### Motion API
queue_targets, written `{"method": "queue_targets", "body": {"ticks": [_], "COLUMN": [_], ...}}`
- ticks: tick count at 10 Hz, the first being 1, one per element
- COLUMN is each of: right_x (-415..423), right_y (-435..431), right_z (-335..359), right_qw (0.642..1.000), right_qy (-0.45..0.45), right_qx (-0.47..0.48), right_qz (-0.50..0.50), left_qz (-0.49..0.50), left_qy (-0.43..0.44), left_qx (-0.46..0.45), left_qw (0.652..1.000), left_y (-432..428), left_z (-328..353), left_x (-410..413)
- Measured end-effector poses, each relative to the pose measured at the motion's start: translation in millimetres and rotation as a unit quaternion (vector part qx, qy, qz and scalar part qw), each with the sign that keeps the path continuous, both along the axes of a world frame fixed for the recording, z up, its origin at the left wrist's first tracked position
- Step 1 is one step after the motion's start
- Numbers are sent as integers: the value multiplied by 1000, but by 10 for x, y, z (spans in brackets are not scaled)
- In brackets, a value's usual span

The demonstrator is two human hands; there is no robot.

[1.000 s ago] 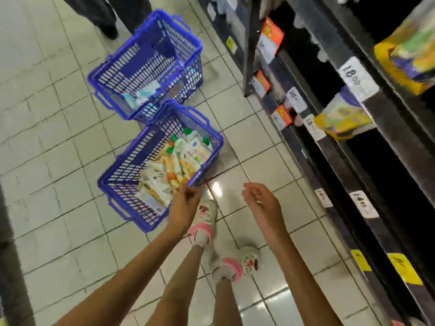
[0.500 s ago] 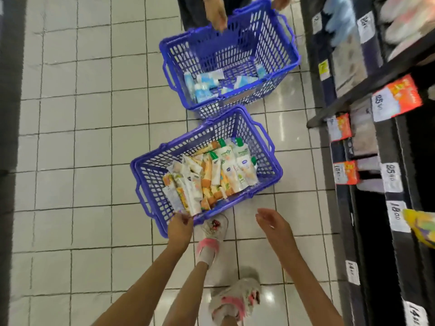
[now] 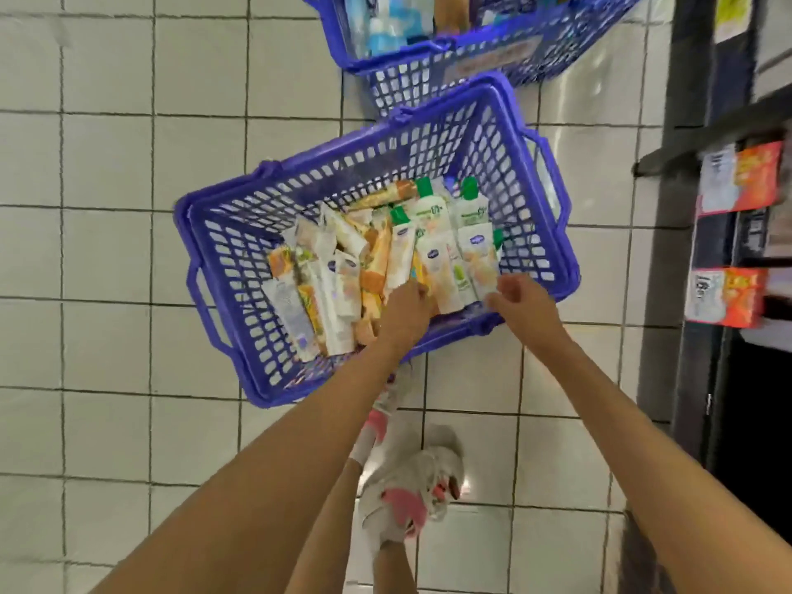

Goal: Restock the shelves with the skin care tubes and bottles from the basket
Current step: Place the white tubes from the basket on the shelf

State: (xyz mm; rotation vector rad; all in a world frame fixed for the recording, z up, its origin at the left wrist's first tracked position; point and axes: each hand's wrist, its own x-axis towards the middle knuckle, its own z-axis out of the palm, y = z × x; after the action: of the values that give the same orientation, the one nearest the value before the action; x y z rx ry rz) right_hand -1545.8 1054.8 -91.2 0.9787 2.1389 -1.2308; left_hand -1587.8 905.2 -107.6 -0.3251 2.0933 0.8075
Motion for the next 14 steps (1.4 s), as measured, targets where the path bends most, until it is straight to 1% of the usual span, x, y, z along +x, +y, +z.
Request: {"method": "queue_targets", "body": {"ticks": [1,2,3,4,5,6,7,8,9,10,11,12,13,14], "right_x": [-167,-353,-414,-425,-476,-497,-480,-478,-501,-476,-394,-394,-463,-564], "right_y": [133,89,18,24,62,80,34,39,117,217,423,772,1138,1507], "right_z": [-367,-643,-860,-953,-976,-967,-992,-1048,-971,-572,-172,31,-37,-255], "right_qw": [981,970,970,973,978,990,998,998,997,986,976,957,928,902], "right_qy": [-21,-50,-62,-67,-85,-86,-52,-55,-42,52,118,176,240,324], "right_qx": [96,119,140,165,145,86,31,-3,-59,-144,-175,-219,-262,-252], "right_qz": [165,205,188,145,122,75,26,16,-13,-70,-47,-76,-113,-135], "left_qz": [13,79,94,61,68,53,57,25,28,66,80,89,78,4], "left_qy": [12,28,47,74,65,49,66,84,78,70,111,134,117,136], "left_qx": [-33,-43,-49,-91,-112,-93,-33,13,42,96,170,282,380,456], "left_qw": [999,996,993,991,989,993,996,996,996,991,976,946,914,880], "left_y": [221,370,506,567,615,692,648,569,531,490,509,765,1238,1786], "left_z": [-355,-561,-655,-662,-638,-594,-634,-653,-609,-370,-43,176,115,-63], "left_x": [-16,1,44,20,62,-2,-107,-158,-255,-311,-460,-690,-947,-1194]}}
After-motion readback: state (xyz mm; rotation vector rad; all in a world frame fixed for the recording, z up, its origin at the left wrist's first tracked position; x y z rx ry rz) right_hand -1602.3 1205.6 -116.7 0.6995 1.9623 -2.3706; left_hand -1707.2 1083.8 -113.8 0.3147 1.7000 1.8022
